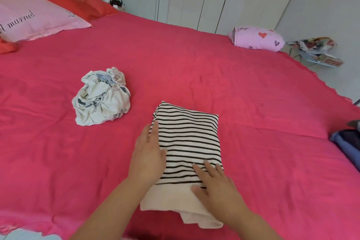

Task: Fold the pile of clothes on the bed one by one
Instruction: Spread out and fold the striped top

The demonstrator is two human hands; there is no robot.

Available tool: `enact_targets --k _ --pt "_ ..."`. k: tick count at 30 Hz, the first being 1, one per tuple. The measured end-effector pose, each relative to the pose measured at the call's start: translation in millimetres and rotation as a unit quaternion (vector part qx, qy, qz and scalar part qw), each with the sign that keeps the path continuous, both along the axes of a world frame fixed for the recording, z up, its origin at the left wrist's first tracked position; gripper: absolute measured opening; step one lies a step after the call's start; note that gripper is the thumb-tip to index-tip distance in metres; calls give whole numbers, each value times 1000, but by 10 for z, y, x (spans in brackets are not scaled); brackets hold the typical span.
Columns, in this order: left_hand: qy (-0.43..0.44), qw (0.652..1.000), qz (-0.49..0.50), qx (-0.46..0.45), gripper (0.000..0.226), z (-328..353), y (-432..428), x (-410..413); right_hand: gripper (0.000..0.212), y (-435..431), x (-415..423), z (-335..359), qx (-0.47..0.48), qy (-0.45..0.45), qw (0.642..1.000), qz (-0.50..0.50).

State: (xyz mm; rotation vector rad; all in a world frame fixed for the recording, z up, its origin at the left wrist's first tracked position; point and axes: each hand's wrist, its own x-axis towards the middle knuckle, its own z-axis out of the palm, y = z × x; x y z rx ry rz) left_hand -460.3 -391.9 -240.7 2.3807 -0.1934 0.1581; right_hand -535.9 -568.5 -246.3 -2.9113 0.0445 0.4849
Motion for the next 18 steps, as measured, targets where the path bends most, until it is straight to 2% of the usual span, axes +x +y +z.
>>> enact_targets --k 2,5,8,12,13,15,16,18 --pt "-24 997 -55 57 68 79 -123 102 65 -1 139 142 19 -67 997 -17" --pt "-41 984 -103 137 60 143 -319 304 55 18 429 298 36 -171 984 -22" --pt "-19 976 -119 183 55 91 -467 562 51 36 790 333 44 -211 976 -38" --pt "32 961 -104 255 58 -226 -432 920 52 -29 1247 127 1 -194 980 -44" --pt "55 957 -100 266 62 -353 -399 980 58 -62 1321 -9 -9 -167 985 -49" --pt "71 958 -87 264 85 -600 -355 1055 68 -130 1414 -278 -16 -114 991 -65" --pt "70 959 -79 261 95 -679 -351 1086 64 -163 1456 -380 -15 -97 992 -74" --pt "65 962 -72 257 96 -759 -370 1166 54 -210 1527 -485 -8 -93 992 -87"
